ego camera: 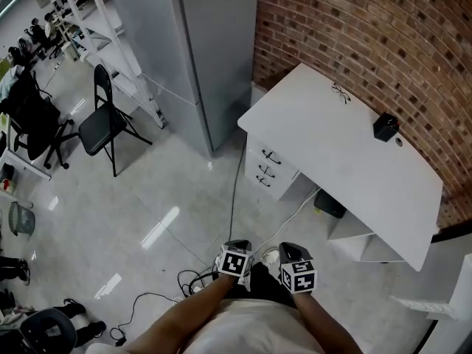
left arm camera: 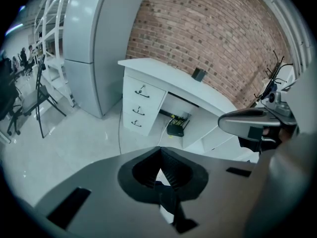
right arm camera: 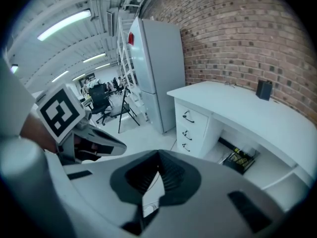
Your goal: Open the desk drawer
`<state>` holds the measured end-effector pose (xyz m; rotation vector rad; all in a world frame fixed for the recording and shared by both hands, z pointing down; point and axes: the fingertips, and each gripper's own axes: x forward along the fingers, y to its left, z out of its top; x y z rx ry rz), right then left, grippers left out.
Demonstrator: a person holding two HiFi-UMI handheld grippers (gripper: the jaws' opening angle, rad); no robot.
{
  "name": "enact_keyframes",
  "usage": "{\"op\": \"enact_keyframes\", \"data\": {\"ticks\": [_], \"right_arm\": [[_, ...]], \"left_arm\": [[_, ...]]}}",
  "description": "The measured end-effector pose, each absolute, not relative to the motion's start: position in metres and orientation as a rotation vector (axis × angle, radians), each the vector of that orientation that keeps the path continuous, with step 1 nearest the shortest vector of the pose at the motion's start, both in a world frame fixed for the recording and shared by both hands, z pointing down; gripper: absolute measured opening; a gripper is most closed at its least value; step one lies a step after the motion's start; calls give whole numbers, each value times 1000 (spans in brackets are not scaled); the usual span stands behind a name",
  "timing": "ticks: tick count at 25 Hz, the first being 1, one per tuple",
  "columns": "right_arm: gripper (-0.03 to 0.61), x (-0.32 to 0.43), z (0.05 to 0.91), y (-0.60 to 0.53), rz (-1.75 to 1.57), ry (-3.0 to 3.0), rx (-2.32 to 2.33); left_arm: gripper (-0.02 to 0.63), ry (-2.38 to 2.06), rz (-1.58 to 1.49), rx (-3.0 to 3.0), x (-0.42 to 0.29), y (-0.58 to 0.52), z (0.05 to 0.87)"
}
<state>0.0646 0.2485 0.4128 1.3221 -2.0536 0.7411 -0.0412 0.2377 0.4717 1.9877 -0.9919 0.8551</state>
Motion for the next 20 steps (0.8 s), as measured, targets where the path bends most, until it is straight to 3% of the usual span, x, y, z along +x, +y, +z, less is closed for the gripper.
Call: {"op": "enact_keyframes", "data": {"ticks": [20], "right_arm": [[15,127,438,138,846,-2147,1206]], "left_arm": [[5,-1141,926,1936,12,110,466]]}}
